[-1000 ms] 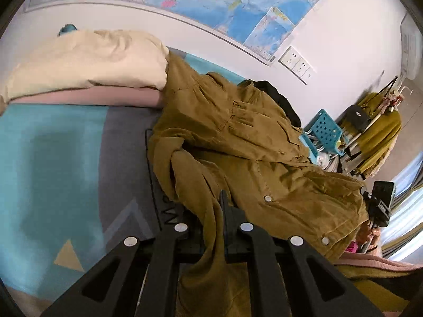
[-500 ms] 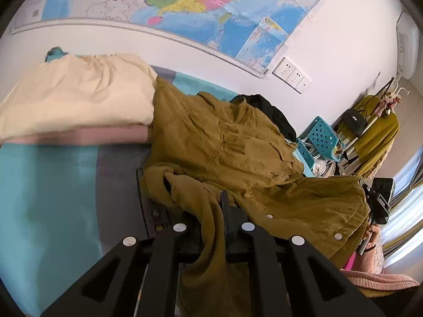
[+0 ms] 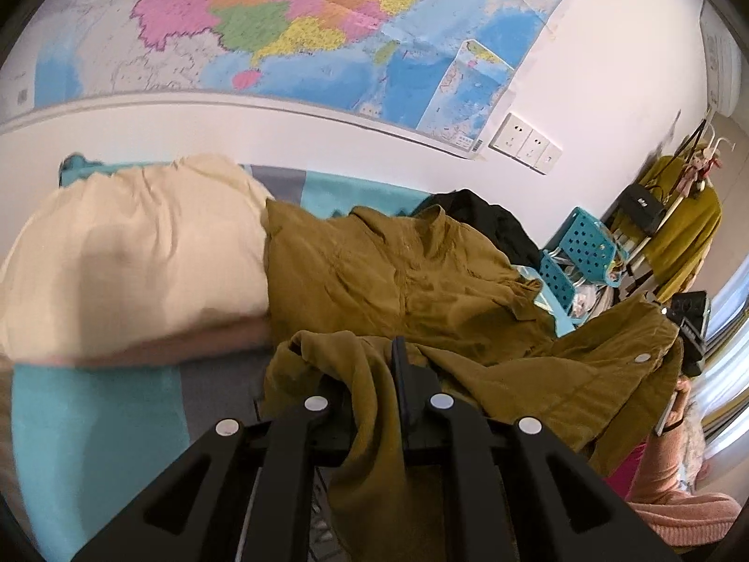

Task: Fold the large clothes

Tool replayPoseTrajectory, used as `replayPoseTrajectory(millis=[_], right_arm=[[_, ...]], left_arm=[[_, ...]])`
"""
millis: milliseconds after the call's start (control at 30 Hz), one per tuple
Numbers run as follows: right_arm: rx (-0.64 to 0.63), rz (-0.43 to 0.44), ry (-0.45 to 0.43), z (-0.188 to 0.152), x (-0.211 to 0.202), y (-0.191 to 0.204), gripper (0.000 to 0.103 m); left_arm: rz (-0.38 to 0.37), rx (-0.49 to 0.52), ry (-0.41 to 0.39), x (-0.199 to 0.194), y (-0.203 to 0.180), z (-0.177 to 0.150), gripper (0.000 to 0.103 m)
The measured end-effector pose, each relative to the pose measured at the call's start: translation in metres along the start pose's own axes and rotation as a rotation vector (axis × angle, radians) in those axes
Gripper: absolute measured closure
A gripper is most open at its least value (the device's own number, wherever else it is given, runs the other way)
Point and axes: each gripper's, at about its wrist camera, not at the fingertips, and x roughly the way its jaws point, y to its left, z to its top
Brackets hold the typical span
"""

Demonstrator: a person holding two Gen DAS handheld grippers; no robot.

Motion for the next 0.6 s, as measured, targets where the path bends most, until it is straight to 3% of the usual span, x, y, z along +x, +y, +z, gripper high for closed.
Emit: replayPoseTrajectory(millis=[600], right_arm=[[0.090,-0.049,0.023,0.058,0.065,-0.052,0.095]], left_arm=[[0.086,0.003,0.034,0.049,0.012,0.075,0.093]])
